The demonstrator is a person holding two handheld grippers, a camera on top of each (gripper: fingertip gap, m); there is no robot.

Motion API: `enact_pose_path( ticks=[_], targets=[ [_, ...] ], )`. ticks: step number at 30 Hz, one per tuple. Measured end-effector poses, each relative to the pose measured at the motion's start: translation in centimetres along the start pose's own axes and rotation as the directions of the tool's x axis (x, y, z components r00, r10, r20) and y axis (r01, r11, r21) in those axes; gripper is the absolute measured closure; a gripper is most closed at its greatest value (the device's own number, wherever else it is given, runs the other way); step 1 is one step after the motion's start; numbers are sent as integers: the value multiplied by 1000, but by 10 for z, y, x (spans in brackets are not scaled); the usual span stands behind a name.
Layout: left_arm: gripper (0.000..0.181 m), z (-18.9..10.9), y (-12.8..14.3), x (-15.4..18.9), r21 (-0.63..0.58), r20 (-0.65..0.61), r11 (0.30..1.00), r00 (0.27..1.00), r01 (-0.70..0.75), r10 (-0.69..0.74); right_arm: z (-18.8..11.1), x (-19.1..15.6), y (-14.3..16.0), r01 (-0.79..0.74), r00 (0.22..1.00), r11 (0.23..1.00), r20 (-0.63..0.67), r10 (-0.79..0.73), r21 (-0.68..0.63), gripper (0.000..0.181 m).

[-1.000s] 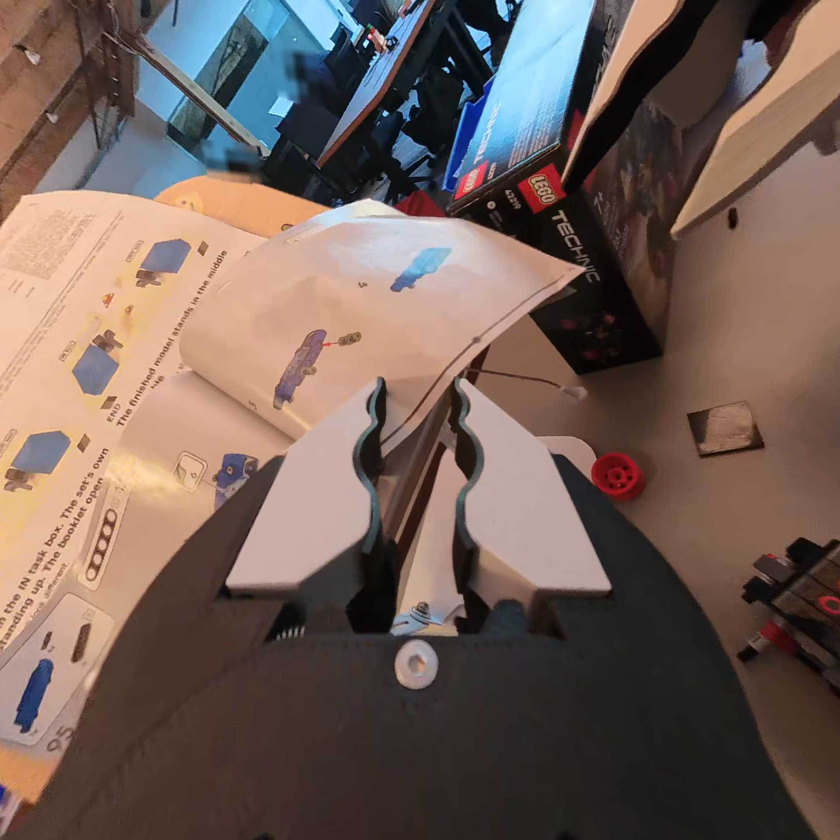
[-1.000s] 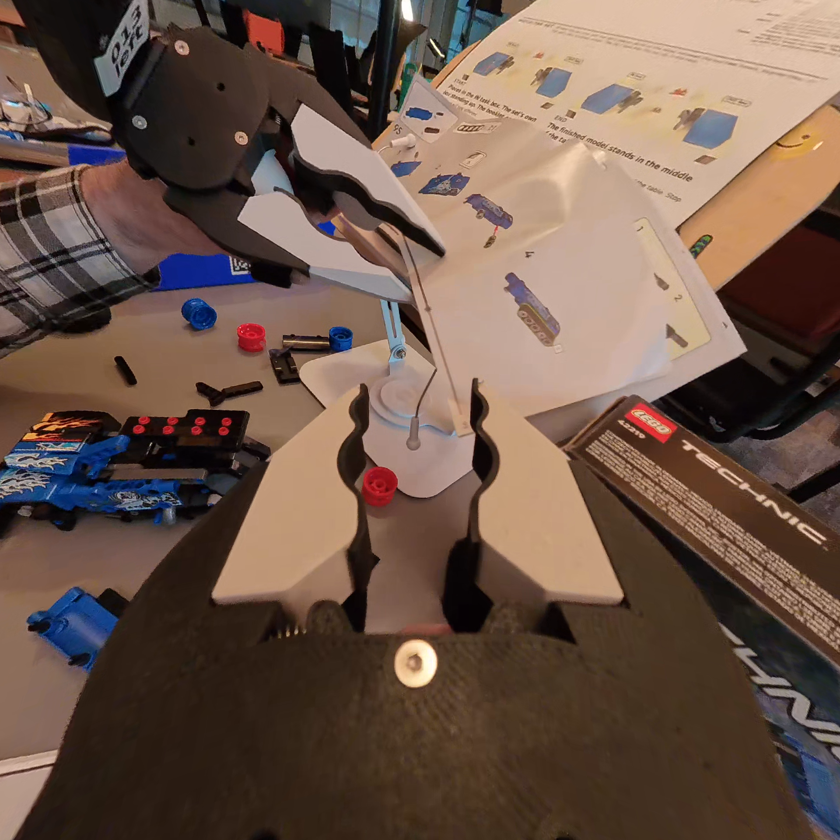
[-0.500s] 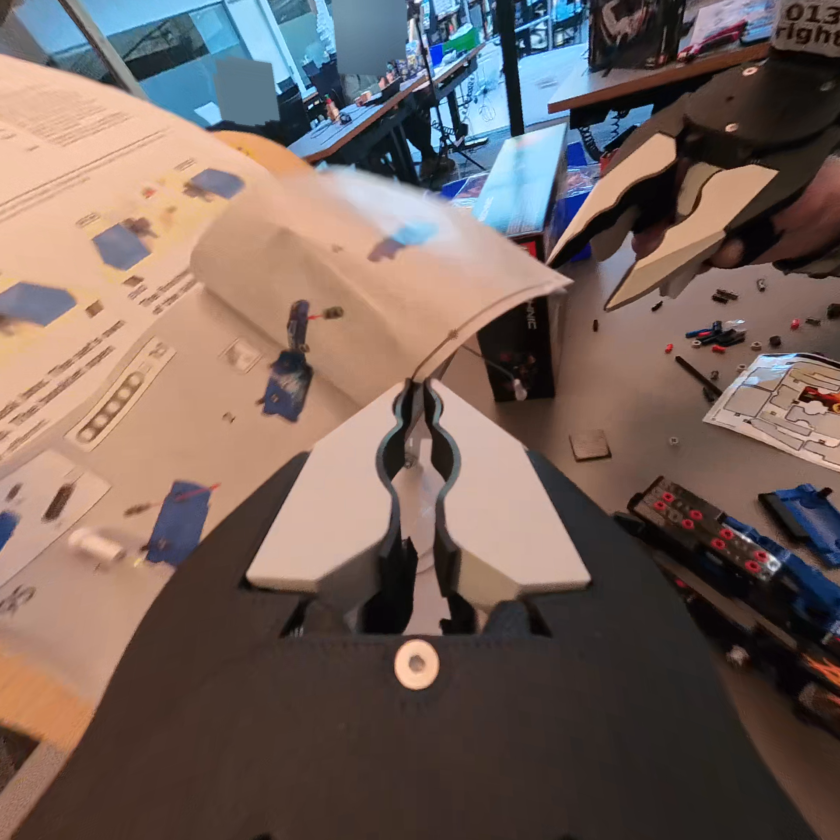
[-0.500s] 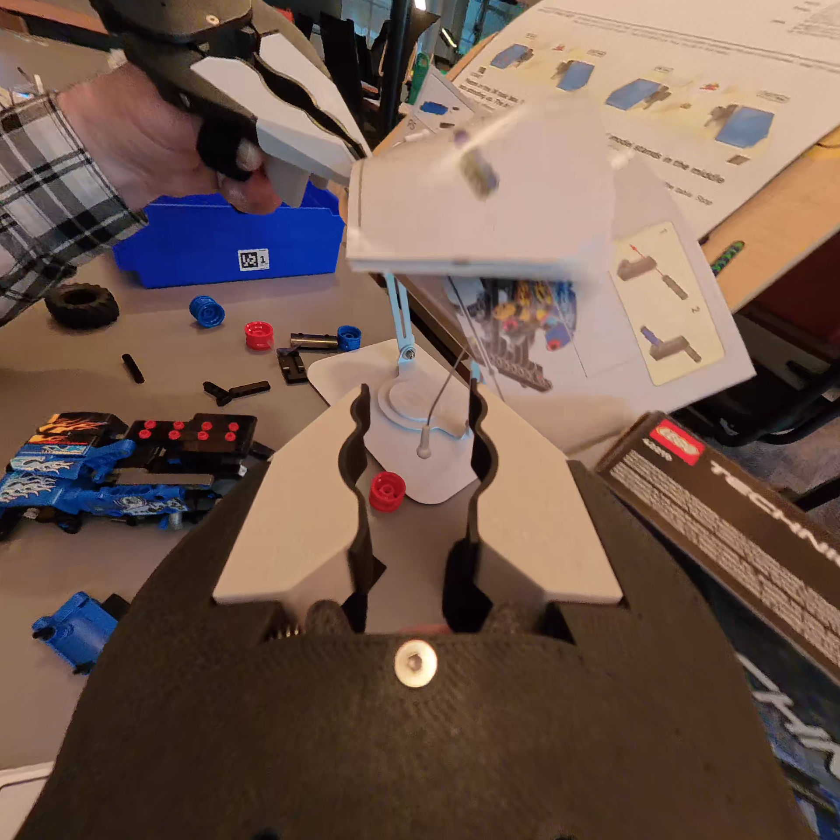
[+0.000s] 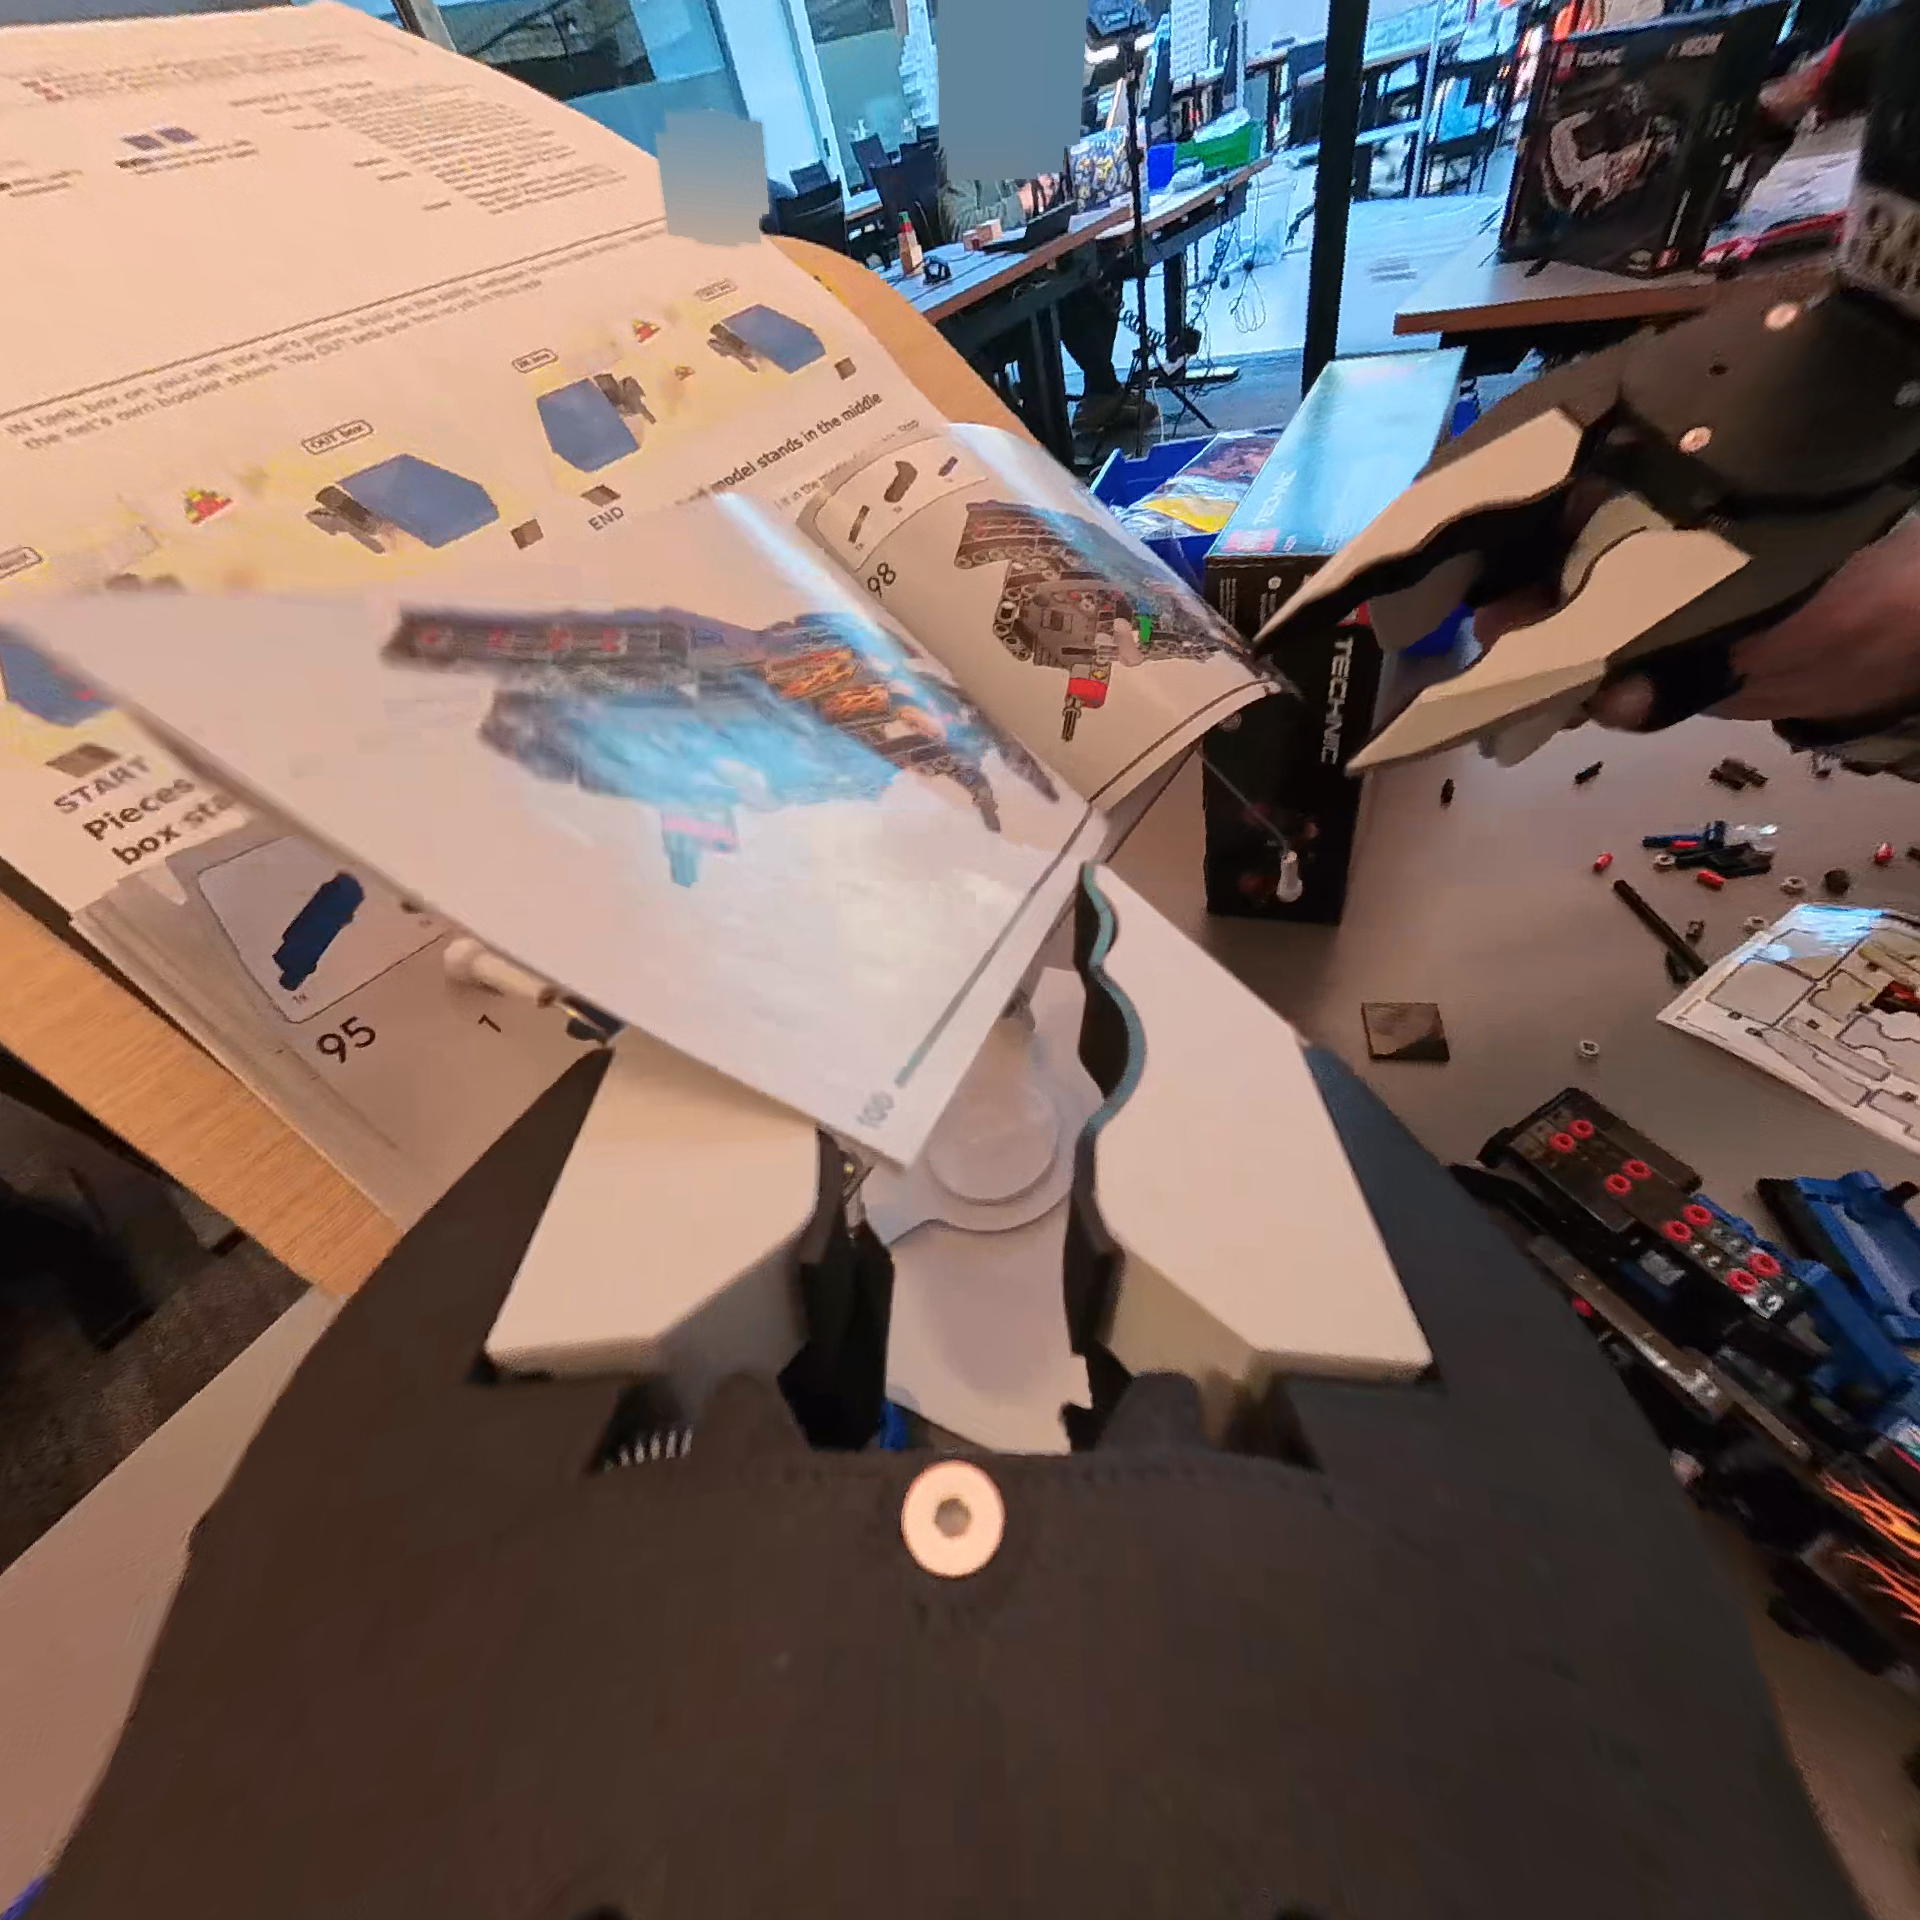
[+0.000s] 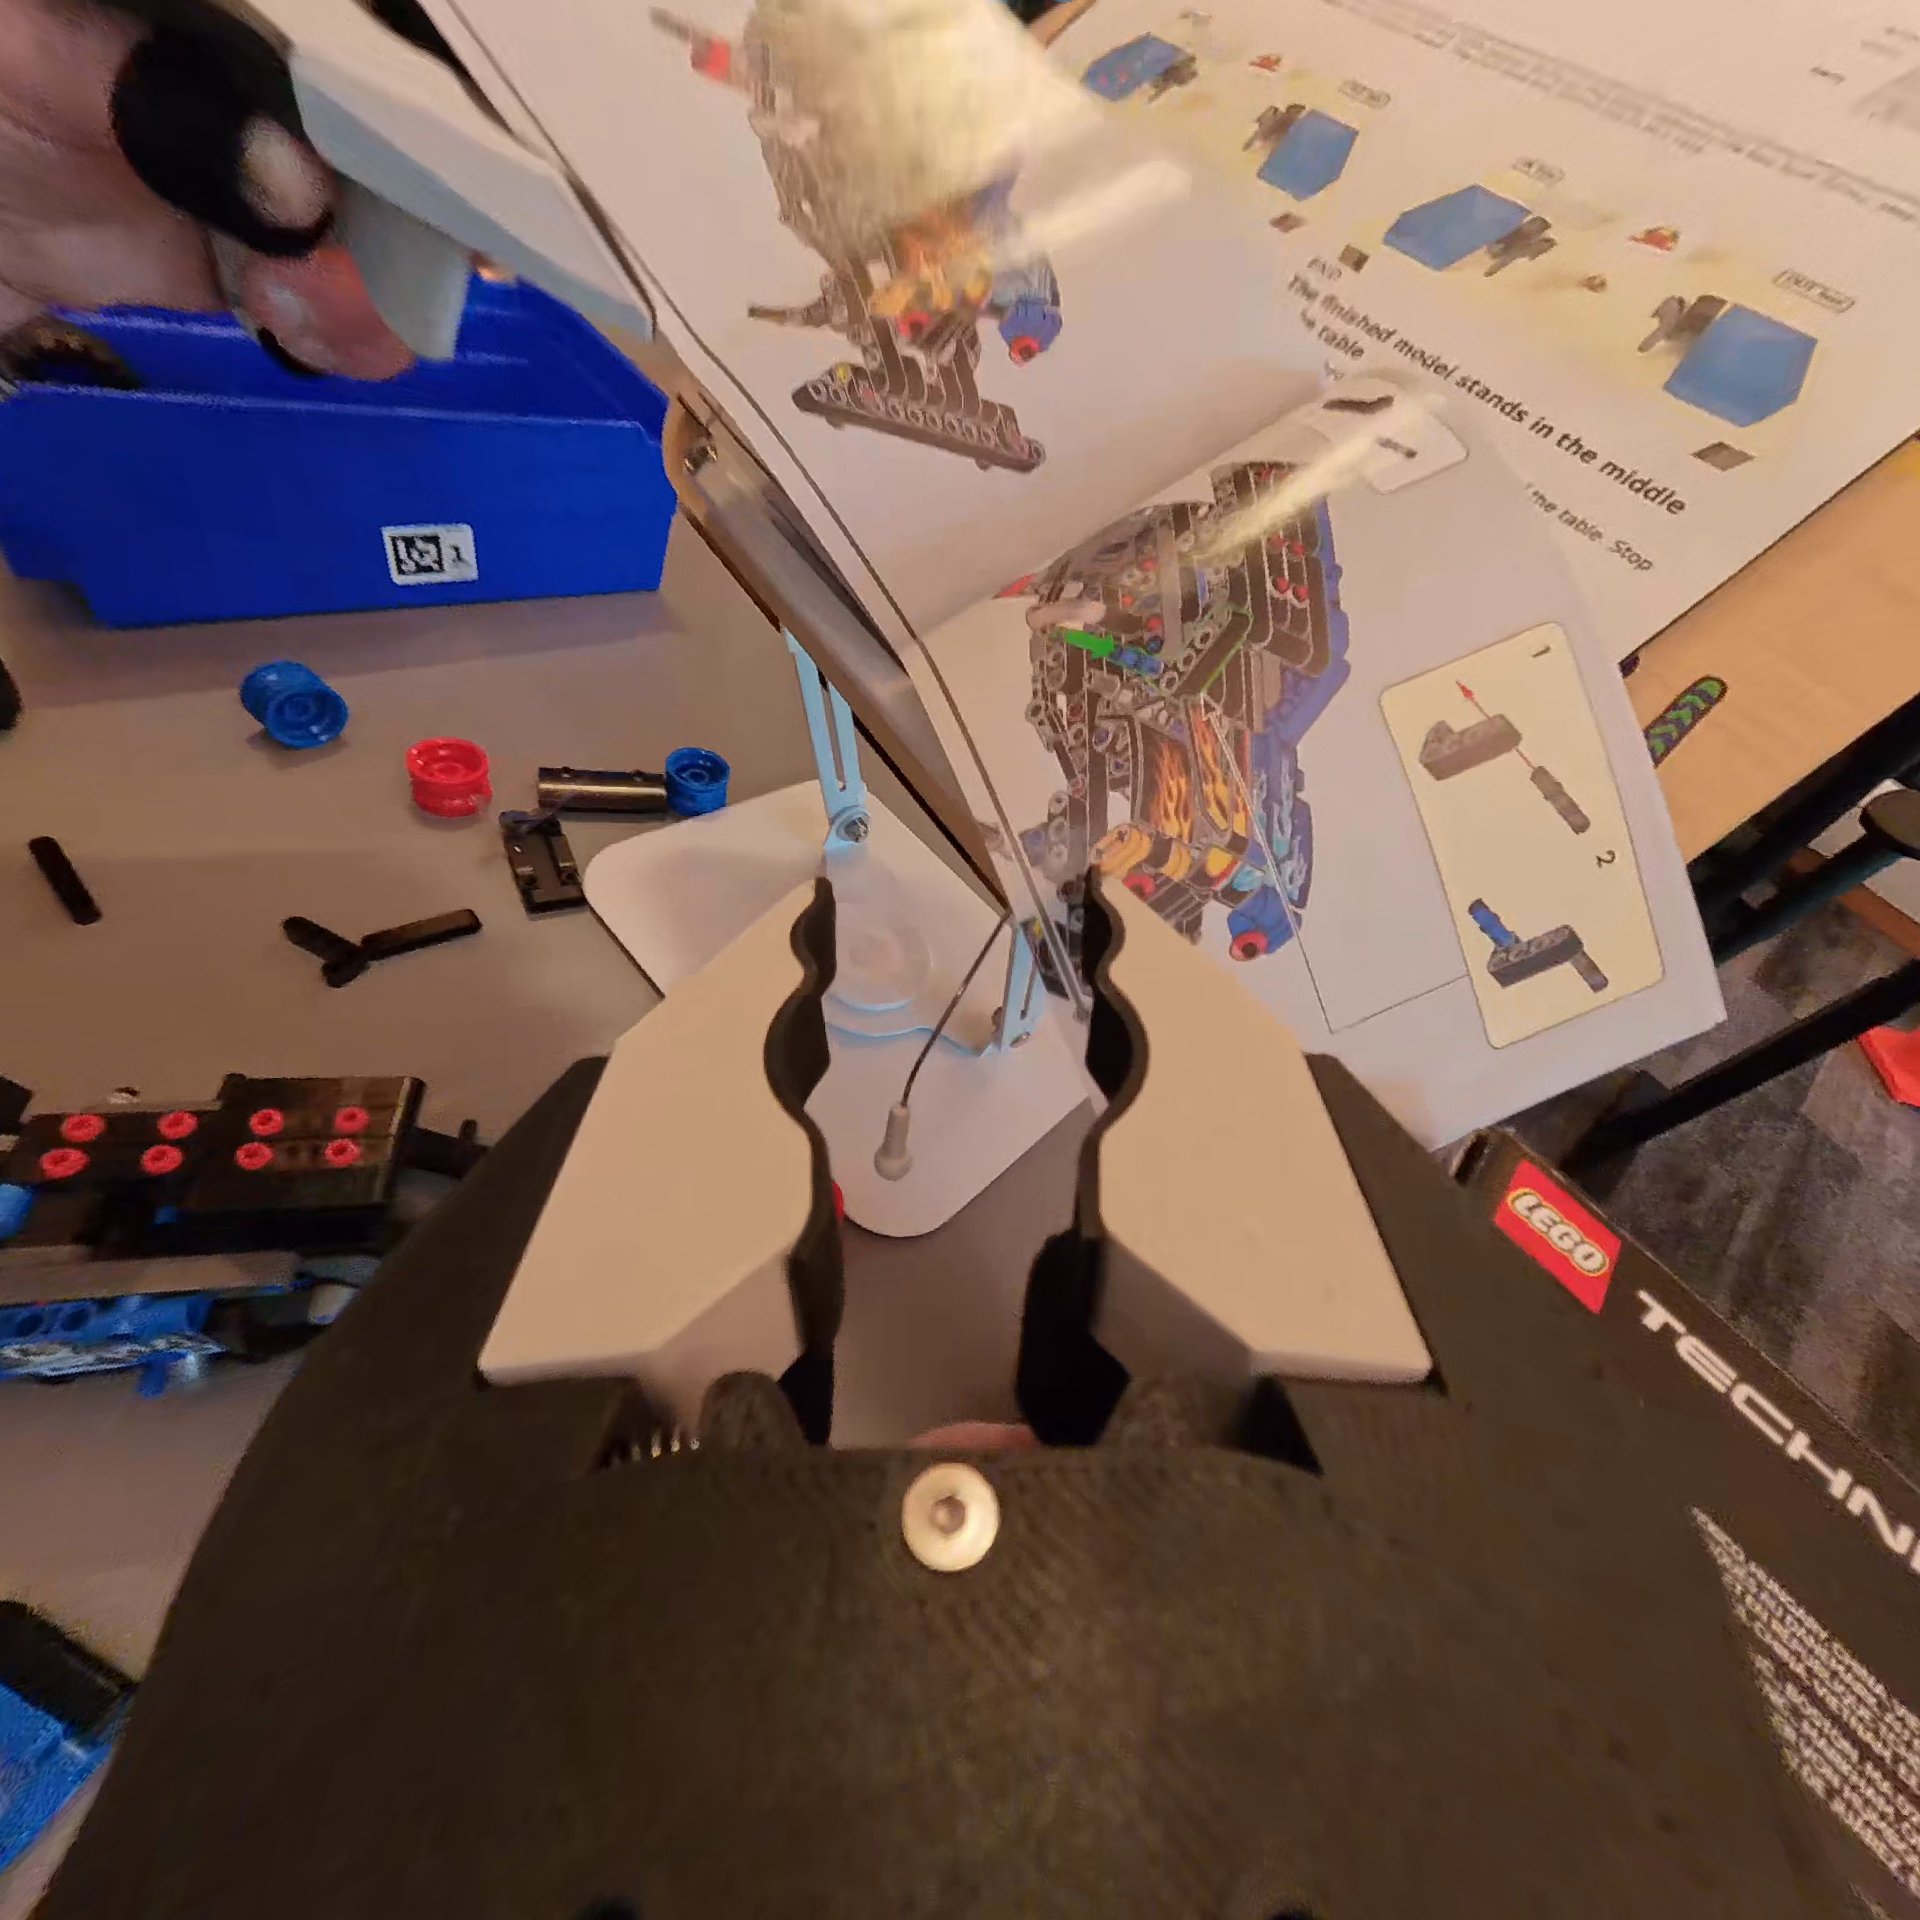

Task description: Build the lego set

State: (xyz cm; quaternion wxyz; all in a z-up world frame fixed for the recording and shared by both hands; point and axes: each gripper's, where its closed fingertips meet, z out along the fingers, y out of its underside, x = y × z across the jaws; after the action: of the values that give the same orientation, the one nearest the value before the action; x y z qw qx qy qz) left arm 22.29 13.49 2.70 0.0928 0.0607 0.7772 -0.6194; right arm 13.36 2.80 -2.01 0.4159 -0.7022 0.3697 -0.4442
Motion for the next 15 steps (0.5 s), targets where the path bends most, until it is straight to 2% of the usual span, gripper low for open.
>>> enact_pose_path(
  ticks=[3, 6, 10, 15],
  targets=[
    [147, -2, -1, -1, 23, -15, 999, 999, 33, -32, 1, 4, 7, 23, 999, 1000, -25, -23, -20, 134],
    [148, -6, 2, -8, 24, 0, 998, 998, 55, -55, 3, 6, 13, 31, 999, 999, -33, -32, -35, 134],
    [148, -16, -4, -15, 83, -6, 991, 995, 104, -104, 7, 7, 23, 41, 998, 997, -40, -44, -61, 134],
    [163, -25, 0, -28, 84, 42, 990, 992, 113, -116, 9, 9, 28, 38, 998, 997, -49, -41, -72, 134]
  ],
)
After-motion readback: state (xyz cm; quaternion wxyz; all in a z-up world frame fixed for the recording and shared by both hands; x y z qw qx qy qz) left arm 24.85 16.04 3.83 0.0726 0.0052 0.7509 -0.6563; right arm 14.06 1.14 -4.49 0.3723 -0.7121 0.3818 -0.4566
